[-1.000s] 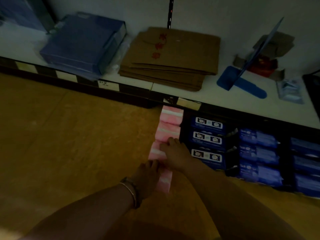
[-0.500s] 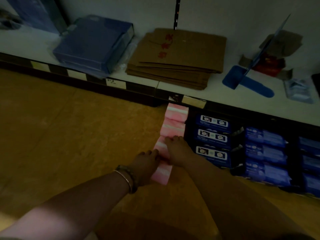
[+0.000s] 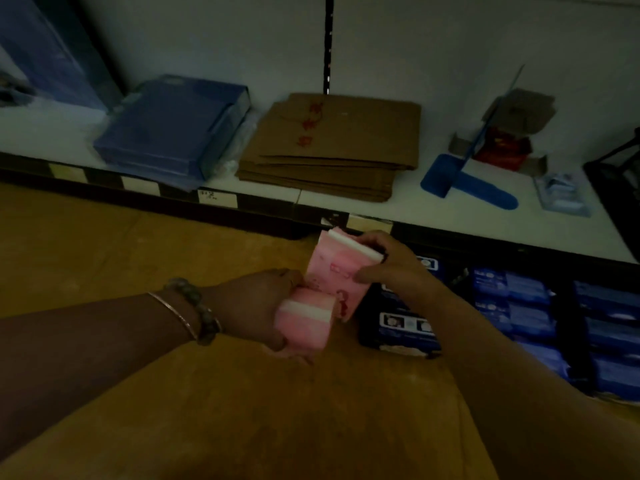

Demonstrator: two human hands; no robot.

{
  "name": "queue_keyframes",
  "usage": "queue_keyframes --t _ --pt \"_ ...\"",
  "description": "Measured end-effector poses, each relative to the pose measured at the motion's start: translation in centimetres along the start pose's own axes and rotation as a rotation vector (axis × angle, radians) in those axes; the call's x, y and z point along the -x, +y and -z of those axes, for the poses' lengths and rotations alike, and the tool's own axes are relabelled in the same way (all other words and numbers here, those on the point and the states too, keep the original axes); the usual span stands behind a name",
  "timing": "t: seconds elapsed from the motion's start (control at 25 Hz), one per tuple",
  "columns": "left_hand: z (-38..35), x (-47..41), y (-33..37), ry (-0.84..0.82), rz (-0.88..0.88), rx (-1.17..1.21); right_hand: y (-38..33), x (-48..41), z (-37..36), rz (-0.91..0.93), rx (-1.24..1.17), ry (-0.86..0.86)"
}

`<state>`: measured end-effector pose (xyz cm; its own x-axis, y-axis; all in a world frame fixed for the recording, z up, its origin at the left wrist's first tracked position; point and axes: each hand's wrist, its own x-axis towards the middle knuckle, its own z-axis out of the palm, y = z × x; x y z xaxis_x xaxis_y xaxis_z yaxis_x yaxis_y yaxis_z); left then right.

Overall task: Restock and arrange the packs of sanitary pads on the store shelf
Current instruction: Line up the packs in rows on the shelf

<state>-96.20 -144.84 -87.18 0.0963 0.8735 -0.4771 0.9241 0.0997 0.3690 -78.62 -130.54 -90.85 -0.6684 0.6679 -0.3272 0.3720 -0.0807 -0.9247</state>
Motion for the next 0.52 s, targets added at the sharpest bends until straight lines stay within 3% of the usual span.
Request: queue_keyframes --t 0.16,0.32,0.52 --pt "3.4 -0.8 0.7 0.06 -0.063 0.114 -1.9 0.6 1.6 0.141 -0.132 0.142" --pt "6.4 -2.0 2.0 0.109 -0.125 0.156 -4.5 1.6 2.4 0.268 -0.091 0.268" --pt "11.2 0.1 3.1 0.047 -0.18 0.254 -9.3 4.5 2.8 0.299 -0.069 0.384"
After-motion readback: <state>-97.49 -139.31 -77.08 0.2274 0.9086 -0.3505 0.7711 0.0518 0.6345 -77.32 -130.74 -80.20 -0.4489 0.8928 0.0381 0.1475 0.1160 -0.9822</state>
